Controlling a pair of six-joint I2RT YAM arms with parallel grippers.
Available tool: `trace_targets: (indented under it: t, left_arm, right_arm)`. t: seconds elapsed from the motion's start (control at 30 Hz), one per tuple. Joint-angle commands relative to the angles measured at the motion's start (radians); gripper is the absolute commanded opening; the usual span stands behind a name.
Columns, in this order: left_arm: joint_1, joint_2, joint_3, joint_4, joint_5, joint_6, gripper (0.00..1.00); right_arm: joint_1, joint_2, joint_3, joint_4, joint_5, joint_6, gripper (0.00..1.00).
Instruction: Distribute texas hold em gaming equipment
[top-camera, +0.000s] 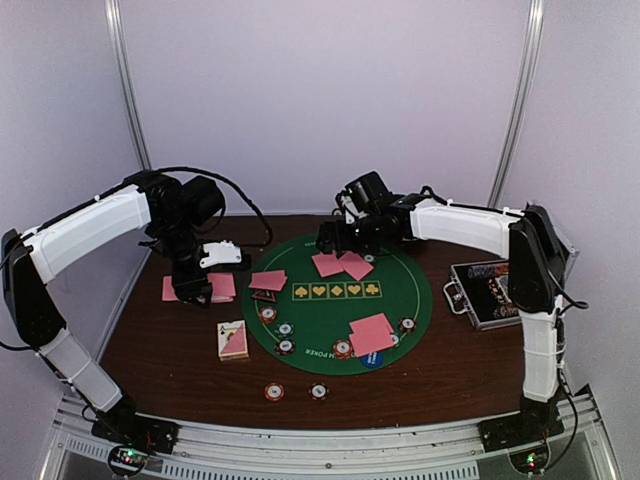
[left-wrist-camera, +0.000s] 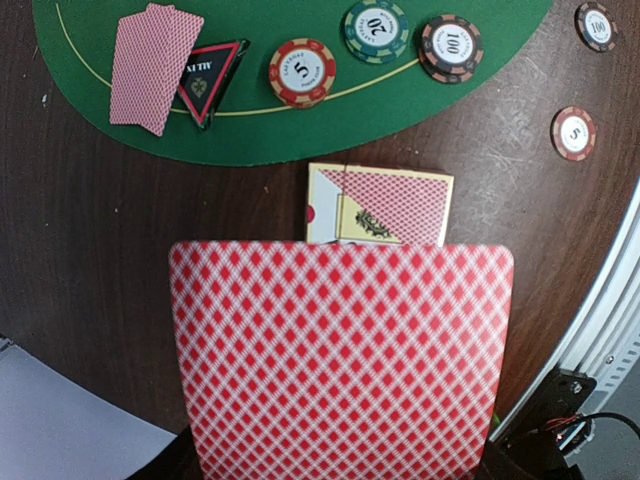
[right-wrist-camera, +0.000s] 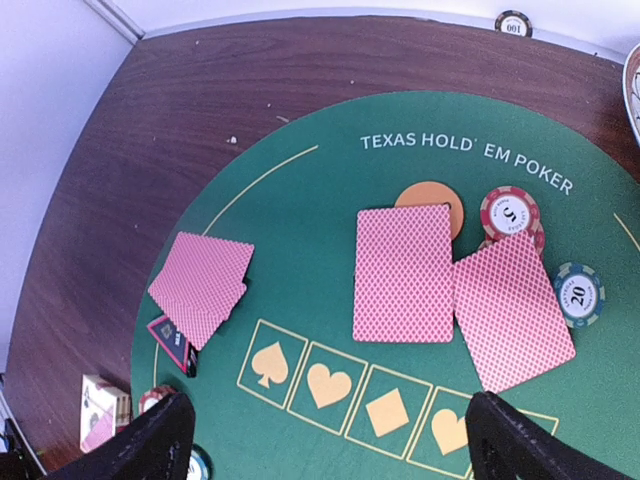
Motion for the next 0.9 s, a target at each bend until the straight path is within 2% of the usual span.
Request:
trace_targets:
  t: [0.0, 0.13, 0.27, 0.4, 0.5, 0.53, 0.57, 0.67, 0.73, 0.87]
  left_arm:
    - [-0.001, -0.027, -0.002, 0.002, -0.001, 0.015, 0.00]
    - [-0.001, -0.028, 0.001, 0.003, 0.001, 0.012, 0.00]
    - [-0.001, -0.039, 0.004, -0.001, 0.014, 0.010, 0.00]
    - [-0.001, -0.045, 0.004, -0.007, 0.014, 0.010, 0.00]
    - [-0.001, -0.046, 0.003, -0.013, 0.018, 0.010, 0.00]
    - [-0.001, -0.047, 0.002, -0.013, 0.020, 0.010, 0.00]
    - [-0.001, -0.046, 0.002, -0.014, 0.021, 0.010, 0.00]
    - [-0.001, -0.048, 0.004, -0.014, 0.021, 0.010, 0.00]
    - [-0.001, -0.051, 0.007, -0.015, 0.023, 0.012, 0.00]
    - [-0.001, -0.049, 0.012, -0.016, 0.023, 0.010, 0.00]
  right_arm:
    - [0.024, -0.090, -0.088, -0.046, -0.035, 0.012, 1.00]
    - [0.031, -0.167, -0.221, -0.052, -0.086, 0.079, 0.99]
    - [0.073, -0.292, -0.415, 0.065, -0.163, 0.192, 1.00]
    - [0.175, -0.412, -0.571, 0.204, -0.234, 0.356, 1.00]
    - [0.209, -0.446, -0.626, 0.321, -0.301, 0.498, 1.00]
    - [0.212, -0.456, -0.651, 0.375, -0.322, 0.555, 1.00]
    - [0.222, -0.468, -0.705, 0.497, -0.340, 0.632, 1.00]
    - [0.242, -0.428, -0.840, 0.964, -0.423, 0.837, 1.00]
    - [0.227, -0.346, -0.801, 1.039, -0.504, 0.890, 0.99]
    - [0.214, -0.235, -0.655, 1.018, -0.549, 0.872, 1.00]
